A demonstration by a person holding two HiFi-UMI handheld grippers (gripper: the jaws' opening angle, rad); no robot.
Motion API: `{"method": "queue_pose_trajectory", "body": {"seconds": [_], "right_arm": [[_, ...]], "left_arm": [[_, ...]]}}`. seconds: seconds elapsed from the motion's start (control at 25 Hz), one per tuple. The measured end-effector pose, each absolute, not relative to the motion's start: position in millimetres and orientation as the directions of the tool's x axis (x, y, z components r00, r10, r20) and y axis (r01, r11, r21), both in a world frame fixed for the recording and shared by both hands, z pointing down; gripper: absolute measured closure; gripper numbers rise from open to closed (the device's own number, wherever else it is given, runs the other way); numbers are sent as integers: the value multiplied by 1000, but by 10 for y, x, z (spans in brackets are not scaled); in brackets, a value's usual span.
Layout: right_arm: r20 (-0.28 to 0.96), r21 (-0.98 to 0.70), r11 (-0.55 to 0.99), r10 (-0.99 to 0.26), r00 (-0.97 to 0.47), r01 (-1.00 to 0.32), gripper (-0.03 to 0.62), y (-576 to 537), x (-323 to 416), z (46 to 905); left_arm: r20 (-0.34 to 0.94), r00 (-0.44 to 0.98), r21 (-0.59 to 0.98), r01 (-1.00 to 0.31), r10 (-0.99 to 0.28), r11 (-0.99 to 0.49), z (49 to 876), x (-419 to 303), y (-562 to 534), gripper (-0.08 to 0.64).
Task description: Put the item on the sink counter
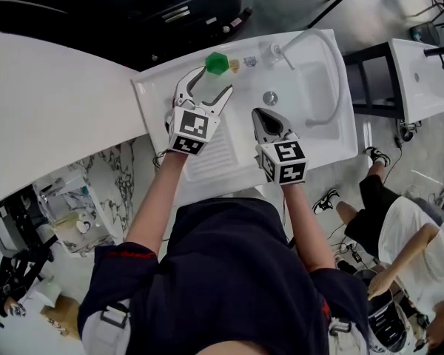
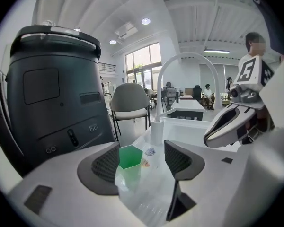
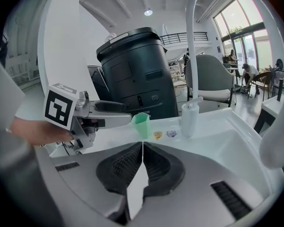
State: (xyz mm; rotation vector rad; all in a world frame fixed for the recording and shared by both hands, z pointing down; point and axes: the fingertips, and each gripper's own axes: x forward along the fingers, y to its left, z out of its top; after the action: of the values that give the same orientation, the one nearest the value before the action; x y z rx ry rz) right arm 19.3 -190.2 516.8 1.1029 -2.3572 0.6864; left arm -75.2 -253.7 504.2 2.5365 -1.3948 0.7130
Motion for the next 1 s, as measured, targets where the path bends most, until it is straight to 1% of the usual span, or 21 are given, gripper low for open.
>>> {"method": "queue_pose_trajectory", "body": {"seconds": [0.24,0.44,0.76,1.0], "right_arm": [[550,-228,581,-585,-596,-782,557,-1860,199,5000],[525,-218,596,-596,-607,-773,557,-1858,221,4862],[492,-202,632,-596,-635,-749,557,-1812,259,4690],[465,-200,655,-591,-659,-729,557,-1818,351,4571]], "left_arm": [[454,445,-100,-835,-772,-541,4858,-721,-2287,323],[463,436,-97,-841,-772,-533,4759,-674,-2120,364],[441,424,-93,-855,-791,-510,4610,-553,-1890,463],[413,403,-88,-875,-817,-476,4461,-460,-1758,506]]}}
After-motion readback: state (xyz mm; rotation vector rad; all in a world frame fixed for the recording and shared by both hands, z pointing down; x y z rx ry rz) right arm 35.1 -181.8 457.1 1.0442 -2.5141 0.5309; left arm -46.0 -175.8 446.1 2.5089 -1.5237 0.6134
